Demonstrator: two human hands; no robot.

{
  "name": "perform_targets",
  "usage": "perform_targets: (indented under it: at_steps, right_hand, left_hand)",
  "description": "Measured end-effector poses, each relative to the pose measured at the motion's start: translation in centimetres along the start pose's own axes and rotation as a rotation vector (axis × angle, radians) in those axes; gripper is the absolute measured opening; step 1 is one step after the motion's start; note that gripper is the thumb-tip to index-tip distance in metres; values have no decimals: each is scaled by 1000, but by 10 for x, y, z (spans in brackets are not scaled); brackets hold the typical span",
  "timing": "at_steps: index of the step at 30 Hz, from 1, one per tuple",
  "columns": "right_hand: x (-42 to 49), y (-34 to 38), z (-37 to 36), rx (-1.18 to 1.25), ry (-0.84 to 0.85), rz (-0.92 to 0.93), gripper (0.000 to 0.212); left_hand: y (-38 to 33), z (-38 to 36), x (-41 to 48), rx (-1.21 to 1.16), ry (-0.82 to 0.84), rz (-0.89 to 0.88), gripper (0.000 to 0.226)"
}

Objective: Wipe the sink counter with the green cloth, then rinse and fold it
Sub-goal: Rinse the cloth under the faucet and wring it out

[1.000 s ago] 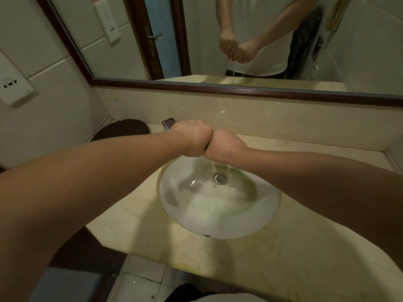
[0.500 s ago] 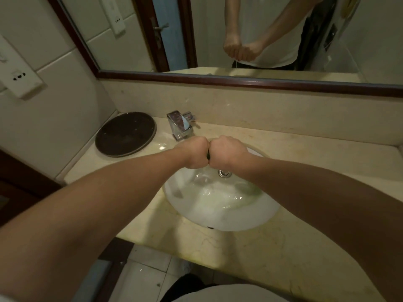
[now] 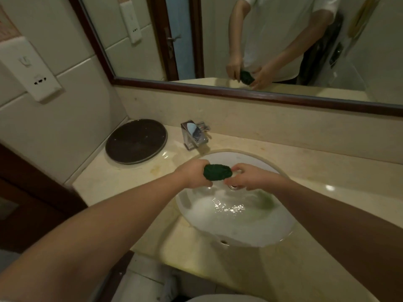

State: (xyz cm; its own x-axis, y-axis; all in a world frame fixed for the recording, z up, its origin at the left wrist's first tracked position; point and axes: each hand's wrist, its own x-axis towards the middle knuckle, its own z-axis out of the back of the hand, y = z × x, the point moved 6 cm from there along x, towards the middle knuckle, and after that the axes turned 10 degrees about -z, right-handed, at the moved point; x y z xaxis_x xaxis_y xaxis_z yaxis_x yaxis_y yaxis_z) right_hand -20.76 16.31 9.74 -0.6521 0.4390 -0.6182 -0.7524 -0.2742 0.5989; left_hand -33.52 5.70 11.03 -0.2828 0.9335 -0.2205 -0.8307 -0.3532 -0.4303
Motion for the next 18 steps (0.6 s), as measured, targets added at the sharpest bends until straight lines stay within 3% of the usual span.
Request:
perform_targets:
  at_steps: [3, 6, 9, 15, 18]
  right_hand:
    - [7, 16, -2, 46, -91, 87, 46]
    - [10, 47, -18, 52, -64, 124, 19]
    - [13, 68, -25, 70, -146, 95, 20]
    - [12, 114, -35, 211, -178, 156, 5]
    - [4, 147, -33, 278, -216, 201, 17]
  left_hand:
    - [16, 3, -9, -283, -48, -59, 44]
    - [33, 12, -17, -577, -109, -8, 25]
    - [59, 30, -22, -819, -214, 78, 9]
    - [83, 75, -27, -888, -223, -37, 18]
    - [84, 105, -35, -848, -262, -158, 19]
